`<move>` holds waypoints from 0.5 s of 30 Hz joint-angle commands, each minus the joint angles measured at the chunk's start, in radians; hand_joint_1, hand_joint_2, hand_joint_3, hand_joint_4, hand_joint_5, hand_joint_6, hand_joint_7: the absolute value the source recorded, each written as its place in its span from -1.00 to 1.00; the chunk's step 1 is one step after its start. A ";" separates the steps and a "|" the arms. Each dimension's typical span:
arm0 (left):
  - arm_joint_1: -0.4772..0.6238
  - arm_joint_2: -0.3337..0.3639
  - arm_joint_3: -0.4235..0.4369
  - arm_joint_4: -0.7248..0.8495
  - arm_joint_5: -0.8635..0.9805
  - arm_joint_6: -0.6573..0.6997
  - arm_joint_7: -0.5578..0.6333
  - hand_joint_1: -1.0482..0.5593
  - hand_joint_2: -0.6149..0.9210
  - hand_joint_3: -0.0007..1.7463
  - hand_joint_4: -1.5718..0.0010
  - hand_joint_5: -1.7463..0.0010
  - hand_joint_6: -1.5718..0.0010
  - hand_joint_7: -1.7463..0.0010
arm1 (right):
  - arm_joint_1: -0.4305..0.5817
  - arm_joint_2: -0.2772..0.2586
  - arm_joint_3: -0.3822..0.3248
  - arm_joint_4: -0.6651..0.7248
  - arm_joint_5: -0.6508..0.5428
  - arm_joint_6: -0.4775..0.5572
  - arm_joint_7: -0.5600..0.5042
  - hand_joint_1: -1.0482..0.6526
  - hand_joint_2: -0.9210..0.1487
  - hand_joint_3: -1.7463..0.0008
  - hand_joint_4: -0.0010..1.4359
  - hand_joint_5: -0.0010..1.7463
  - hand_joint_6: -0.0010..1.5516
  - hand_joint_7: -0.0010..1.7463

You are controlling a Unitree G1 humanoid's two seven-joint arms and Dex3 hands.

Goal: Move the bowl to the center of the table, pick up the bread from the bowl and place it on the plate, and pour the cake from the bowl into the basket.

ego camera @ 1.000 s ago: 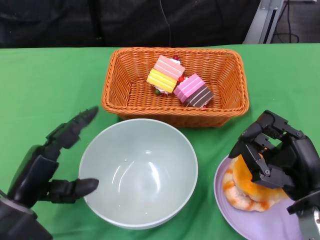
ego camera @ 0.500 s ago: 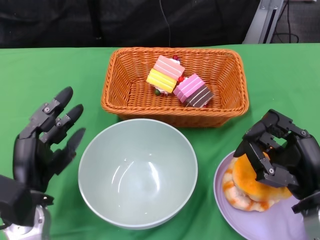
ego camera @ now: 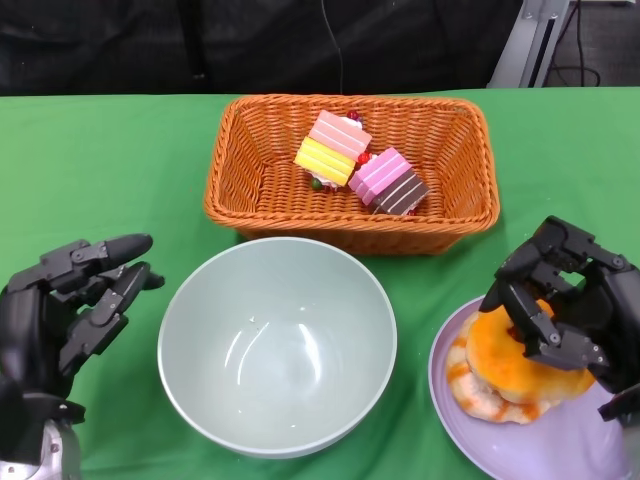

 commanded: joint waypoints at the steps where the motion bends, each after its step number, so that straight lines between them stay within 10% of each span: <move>1: -0.019 0.016 0.017 0.014 0.009 0.008 -0.033 0.13 1.00 -0.75 -0.02 -0.31 -0.51 0.71 | -0.012 -0.015 -0.017 0.016 0.010 -0.024 0.004 0.02 -0.48 0.01 0.02 0.82 -0.21 0.51; 15: -0.018 0.004 0.032 0.007 0.050 -0.011 -0.067 0.13 1.00 -0.63 0.01 -0.46 -0.23 0.16 | -0.021 -0.027 -0.033 0.015 0.022 -0.009 0.005 0.03 -0.58 0.12 0.00 0.80 -0.17 0.44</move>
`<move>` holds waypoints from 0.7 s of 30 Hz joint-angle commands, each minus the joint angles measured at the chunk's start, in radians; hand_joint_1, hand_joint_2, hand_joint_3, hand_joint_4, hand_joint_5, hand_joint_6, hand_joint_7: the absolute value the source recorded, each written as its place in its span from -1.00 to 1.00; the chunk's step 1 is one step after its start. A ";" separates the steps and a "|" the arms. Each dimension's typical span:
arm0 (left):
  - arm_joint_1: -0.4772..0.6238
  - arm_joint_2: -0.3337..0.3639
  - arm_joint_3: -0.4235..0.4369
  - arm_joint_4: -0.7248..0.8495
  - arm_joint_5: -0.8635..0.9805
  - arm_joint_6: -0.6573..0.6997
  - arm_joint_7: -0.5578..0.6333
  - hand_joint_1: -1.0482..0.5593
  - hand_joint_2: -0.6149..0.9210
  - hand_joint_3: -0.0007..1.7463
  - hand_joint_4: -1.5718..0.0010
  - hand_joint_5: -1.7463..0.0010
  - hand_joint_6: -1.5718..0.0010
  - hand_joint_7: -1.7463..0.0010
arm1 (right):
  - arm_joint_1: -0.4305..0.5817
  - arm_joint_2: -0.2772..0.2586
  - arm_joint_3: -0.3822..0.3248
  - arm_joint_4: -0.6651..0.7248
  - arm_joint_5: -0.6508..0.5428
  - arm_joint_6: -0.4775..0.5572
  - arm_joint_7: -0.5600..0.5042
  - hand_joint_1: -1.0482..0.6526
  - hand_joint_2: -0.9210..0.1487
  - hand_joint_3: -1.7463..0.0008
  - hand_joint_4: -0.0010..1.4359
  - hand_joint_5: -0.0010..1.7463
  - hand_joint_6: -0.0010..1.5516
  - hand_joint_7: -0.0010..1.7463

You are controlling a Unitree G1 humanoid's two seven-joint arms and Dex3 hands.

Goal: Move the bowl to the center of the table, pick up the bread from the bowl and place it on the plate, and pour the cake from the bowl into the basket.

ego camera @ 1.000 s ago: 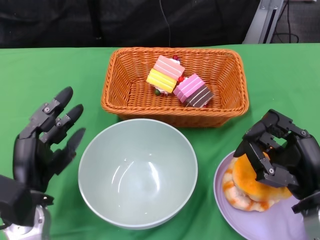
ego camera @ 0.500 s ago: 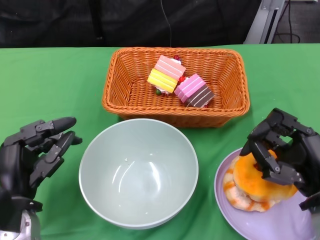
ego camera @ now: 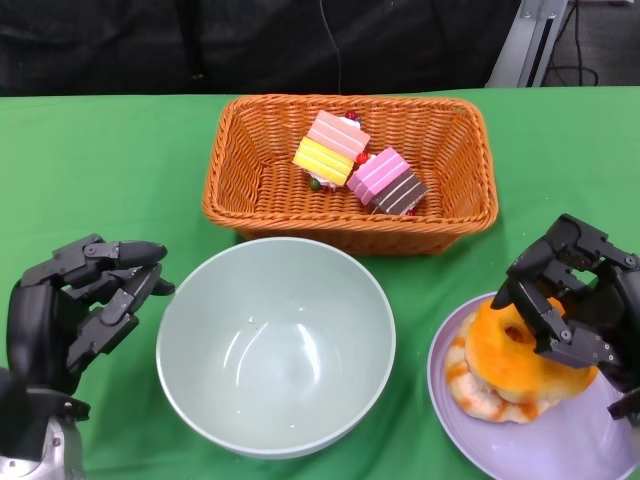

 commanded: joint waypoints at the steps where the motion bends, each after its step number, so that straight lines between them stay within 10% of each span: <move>1: 0.000 0.012 0.007 -0.002 0.014 -0.011 0.002 0.12 1.00 -0.63 0.01 -0.47 -0.23 0.15 | -0.020 -0.018 -0.018 -0.002 0.021 0.005 0.000 0.04 -0.58 0.13 0.00 0.79 -0.16 0.43; 21: -0.011 0.017 0.010 -0.008 0.049 -0.004 0.021 0.13 1.00 -0.64 0.03 -0.52 -0.13 -0.06 | -0.053 -0.026 -0.034 0.029 0.012 -0.013 -0.013 0.06 -0.66 0.21 0.02 0.75 -0.13 0.39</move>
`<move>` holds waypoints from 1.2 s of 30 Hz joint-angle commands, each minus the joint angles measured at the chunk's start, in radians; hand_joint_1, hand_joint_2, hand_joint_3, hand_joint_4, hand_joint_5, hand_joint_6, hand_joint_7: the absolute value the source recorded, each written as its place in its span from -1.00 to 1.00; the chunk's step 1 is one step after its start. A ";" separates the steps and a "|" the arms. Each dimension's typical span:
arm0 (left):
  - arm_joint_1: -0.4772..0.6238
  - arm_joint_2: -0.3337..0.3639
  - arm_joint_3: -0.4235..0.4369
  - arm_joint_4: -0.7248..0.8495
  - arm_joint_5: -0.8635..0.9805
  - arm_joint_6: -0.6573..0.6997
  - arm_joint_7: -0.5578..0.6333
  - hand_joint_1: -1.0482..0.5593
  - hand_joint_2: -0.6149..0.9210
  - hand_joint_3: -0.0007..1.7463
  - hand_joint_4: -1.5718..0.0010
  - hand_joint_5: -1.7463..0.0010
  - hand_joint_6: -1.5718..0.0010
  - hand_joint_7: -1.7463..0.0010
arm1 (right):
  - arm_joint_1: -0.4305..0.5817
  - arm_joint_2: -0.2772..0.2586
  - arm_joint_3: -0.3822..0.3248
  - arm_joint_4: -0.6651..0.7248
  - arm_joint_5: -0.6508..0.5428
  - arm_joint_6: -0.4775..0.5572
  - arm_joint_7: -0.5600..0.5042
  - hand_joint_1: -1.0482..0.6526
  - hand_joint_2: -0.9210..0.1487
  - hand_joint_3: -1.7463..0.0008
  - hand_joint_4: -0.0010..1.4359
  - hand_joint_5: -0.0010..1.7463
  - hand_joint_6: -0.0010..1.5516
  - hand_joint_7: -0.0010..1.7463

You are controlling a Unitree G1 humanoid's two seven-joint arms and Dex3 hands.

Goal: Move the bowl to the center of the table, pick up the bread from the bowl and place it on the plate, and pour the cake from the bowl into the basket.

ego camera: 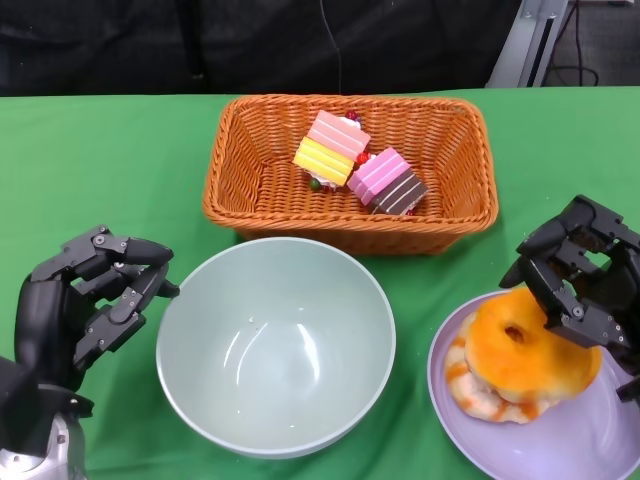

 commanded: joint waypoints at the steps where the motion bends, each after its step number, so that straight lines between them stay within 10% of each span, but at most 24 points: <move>1: -0.004 0.016 0.009 -0.008 0.000 -0.001 0.002 0.12 1.00 -0.64 0.04 -0.53 -0.12 -0.07 | -0.010 -0.013 -0.012 0.013 0.002 -0.017 -0.005 0.06 -0.65 0.21 0.03 0.75 -0.13 0.39; 36: 0.017 0.002 0.007 -0.085 -0.006 0.025 -0.003 0.14 1.00 -0.63 0.03 -0.53 -0.11 -0.09 | 0.022 -0.027 -0.009 -0.105 0.010 0.075 -0.031 0.03 -0.61 0.17 0.04 0.72 -0.11 0.34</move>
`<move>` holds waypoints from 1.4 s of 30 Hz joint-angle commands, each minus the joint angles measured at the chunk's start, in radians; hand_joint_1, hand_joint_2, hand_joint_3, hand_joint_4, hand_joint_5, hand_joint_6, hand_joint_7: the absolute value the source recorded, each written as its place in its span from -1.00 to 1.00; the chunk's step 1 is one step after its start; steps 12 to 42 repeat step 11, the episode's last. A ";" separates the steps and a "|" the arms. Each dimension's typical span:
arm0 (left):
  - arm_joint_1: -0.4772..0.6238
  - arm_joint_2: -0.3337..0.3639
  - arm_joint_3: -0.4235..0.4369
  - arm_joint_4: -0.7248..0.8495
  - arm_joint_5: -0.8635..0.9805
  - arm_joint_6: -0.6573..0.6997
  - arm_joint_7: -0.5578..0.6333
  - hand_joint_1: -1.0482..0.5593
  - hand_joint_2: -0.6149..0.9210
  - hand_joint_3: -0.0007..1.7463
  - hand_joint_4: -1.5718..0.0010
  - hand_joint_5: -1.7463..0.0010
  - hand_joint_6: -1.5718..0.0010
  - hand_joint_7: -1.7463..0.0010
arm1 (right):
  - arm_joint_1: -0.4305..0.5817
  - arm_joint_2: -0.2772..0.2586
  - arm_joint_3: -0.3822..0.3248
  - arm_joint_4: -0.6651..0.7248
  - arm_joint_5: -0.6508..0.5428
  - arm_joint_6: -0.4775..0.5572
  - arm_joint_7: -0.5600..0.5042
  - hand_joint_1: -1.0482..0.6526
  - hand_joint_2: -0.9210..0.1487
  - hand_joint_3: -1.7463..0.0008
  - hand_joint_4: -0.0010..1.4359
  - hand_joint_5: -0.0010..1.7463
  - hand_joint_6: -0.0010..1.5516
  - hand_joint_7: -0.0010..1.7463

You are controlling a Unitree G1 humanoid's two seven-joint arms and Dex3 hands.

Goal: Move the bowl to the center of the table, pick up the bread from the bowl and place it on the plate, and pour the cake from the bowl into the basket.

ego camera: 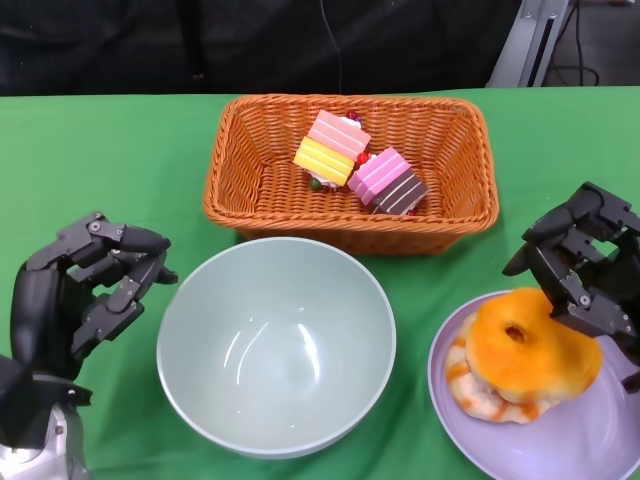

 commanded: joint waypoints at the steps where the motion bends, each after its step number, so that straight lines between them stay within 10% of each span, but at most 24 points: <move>1: 0.015 0.007 0.002 -0.013 -0.006 0.011 -0.003 0.14 1.00 -0.63 0.03 -0.53 -0.11 -0.08 | 0.007 -0.017 -0.008 -0.008 -0.001 -0.004 -0.007 0.03 -0.61 0.17 0.04 0.72 -0.11 0.34; 42: 0.014 0.010 0.002 -0.008 -0.001 0.005 -0.001 0.14 1.00 -0.63 0.02 -0.54 -0.13 -0.08 | 0.003 -0.017 -0.007 0.009 -0.006 -0.027 -0.008 0.04 -0.59 0.15 0.07 0.72 -0.10 0.36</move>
